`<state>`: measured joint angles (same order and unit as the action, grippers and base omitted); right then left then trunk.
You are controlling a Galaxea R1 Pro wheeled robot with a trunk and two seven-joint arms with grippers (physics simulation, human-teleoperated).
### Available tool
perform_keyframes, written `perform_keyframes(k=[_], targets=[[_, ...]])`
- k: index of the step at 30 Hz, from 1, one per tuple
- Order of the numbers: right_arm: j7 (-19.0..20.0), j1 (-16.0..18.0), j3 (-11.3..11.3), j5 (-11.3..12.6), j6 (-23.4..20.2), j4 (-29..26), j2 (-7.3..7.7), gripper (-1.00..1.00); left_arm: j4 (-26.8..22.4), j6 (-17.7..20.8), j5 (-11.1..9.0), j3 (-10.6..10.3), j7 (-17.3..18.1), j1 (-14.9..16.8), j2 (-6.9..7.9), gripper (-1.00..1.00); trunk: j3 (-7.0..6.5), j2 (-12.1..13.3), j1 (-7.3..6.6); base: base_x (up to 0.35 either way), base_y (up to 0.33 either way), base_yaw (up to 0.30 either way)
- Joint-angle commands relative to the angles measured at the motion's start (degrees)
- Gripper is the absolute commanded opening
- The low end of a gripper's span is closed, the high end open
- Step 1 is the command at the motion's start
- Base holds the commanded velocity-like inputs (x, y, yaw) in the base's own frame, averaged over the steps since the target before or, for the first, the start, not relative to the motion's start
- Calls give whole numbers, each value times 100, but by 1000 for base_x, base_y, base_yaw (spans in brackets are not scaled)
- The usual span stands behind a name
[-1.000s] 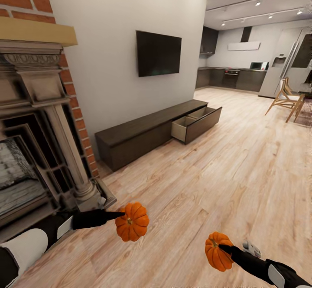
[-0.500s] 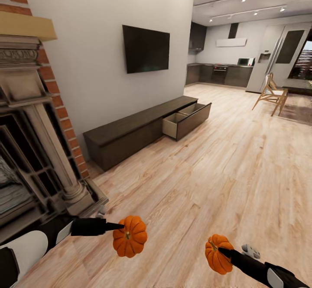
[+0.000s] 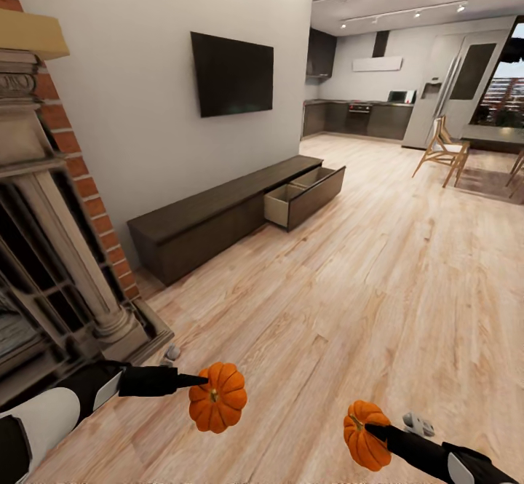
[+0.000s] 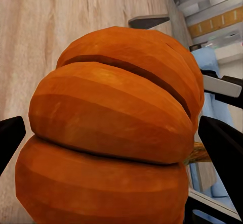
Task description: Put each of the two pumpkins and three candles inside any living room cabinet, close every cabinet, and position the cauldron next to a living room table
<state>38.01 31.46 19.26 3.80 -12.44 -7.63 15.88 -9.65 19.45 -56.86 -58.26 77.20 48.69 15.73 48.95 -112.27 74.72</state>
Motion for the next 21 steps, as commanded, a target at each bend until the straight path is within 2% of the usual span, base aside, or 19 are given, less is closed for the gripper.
perform_keyframes(k=[1,7,21], targets=[[2,1,4,-10,-5,0,0,-100,-1,-3,0,8,-4,0,0,-100,9,0,0,0,0,-4],[-19,1,-17,-36,-50,6,0,-100,6,-8,-1,8,-11,0,17,-100,65,0,0,0,0,-25],[-91,1,-10,-30,-86,13,-1,-100,7,-3,-9,32,-8,0,45,-100,194,0,0,4,1,-96]])
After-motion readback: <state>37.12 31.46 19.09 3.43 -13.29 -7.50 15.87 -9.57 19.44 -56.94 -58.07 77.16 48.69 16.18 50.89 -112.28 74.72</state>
